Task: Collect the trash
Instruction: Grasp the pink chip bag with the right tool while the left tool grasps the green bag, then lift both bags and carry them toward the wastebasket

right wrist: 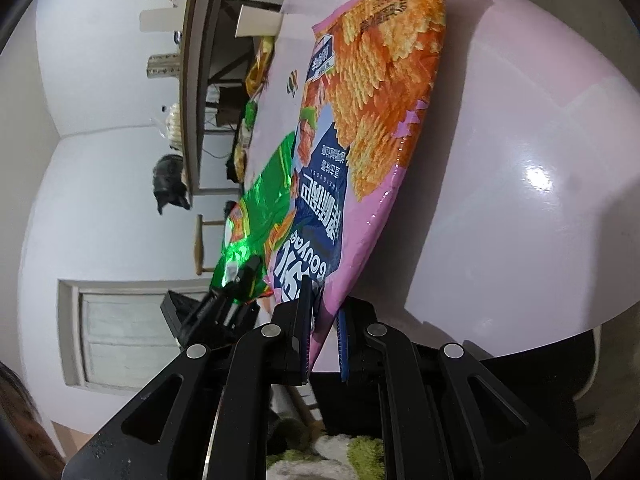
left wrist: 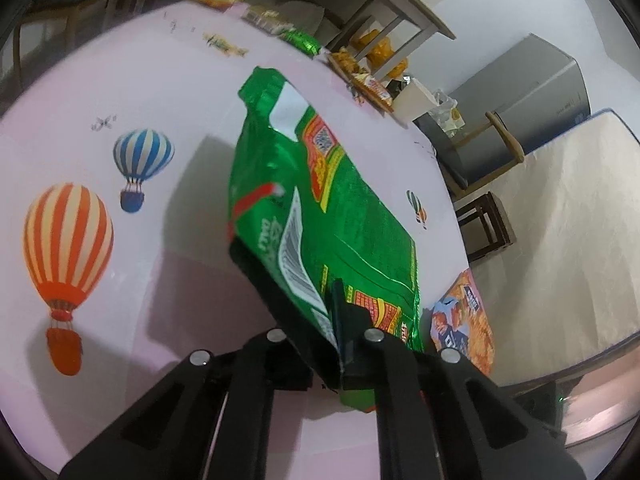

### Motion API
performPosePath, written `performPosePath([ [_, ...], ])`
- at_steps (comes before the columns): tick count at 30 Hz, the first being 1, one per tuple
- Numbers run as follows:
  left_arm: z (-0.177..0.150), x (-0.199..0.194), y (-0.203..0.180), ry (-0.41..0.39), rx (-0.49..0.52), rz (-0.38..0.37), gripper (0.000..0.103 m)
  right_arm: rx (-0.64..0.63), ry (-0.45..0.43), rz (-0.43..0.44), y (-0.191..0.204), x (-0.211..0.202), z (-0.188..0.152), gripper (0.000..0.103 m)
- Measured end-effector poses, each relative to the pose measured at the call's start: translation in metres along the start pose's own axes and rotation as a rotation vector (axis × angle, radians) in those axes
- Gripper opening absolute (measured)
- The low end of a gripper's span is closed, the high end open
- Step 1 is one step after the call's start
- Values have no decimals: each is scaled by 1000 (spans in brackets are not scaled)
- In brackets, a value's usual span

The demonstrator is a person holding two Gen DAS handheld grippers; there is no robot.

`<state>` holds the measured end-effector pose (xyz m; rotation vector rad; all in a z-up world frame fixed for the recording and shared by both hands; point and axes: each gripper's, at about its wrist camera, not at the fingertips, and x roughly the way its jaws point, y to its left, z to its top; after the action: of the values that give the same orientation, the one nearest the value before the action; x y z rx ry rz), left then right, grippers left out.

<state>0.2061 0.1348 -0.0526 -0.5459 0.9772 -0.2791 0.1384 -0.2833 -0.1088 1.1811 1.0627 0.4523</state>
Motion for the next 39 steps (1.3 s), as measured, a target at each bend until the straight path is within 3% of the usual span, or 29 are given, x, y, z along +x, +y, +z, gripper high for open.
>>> performPosePath([
  [3,-3,-5,-8,-25,50,16,5,25,-15,18,-6,-4,0,14],
  [5,-5,-8,-12,-38,79,25,5,32,-22,22,-9,-7,0,23],
  [9,-8,-12,-22,-63,129,39,1,58,-51,44,-13,-12,1,24],
  [11,-11,-14,-30,-74,163,40,0,73,-67,57,-16,-14,2,20],
  [14,-12,-19,-47,-95,227,41,0,96,-75,83,-19,-14,0,5],
  [17,-15,-26,-64,-124,292,42,0,107,-86,112,-22,-20,-1,2],
  [29,-16,-43,-101,-192,423,27,0,70,-176,171,-16,-63,-7,1],
  [39,-18,-52,-111,-241,473,41,0,56,-206,177,-8,-69,-6,1],
])
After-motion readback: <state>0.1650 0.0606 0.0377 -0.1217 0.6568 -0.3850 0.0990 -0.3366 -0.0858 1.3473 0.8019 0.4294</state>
